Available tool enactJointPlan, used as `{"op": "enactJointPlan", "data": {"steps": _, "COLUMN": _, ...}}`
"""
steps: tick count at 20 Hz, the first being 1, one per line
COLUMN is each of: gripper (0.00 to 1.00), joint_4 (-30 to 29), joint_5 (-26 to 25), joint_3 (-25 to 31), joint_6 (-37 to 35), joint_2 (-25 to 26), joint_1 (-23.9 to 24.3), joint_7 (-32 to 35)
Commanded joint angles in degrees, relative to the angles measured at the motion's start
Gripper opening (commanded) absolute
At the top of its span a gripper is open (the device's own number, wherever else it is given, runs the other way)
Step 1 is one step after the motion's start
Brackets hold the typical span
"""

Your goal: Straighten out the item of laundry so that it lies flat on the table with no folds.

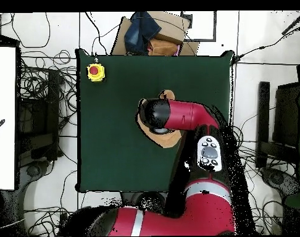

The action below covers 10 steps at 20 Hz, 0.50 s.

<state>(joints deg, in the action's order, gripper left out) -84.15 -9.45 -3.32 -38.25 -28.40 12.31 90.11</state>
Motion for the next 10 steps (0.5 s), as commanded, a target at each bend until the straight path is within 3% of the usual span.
{"op": "enactJointPlan", "data": {"steps": 1, "gripper": 0.0, "joint_4": -12.95, "joint_5": 0.56, "joint_3": 5.23, "joint_6": 0.56, "joint_2": -4.85, "joint_1": 1.11, "joint_7": 3.47}}
{"op": "enactJointPlan", "data": {"steps": 6, "gripper": 0.0, "joint_4": -13.22, "joint_5": 0.92, "joint_3": 4.96, "joint_6": 3.19, "joint_2": -3.5, "joint_1": 1.66, "joint_7": 5.64}}
{"op": "enactJointPlan", "data": {"steps": 10, "gripper": 0.0, "joint_4": -12.32, "joint_5": -0.43, "joint_3": 5.92, "joint_6": 3.33, "joint_2": -2.8, "joint_1": 2.27, "joint_7": 2.92}}
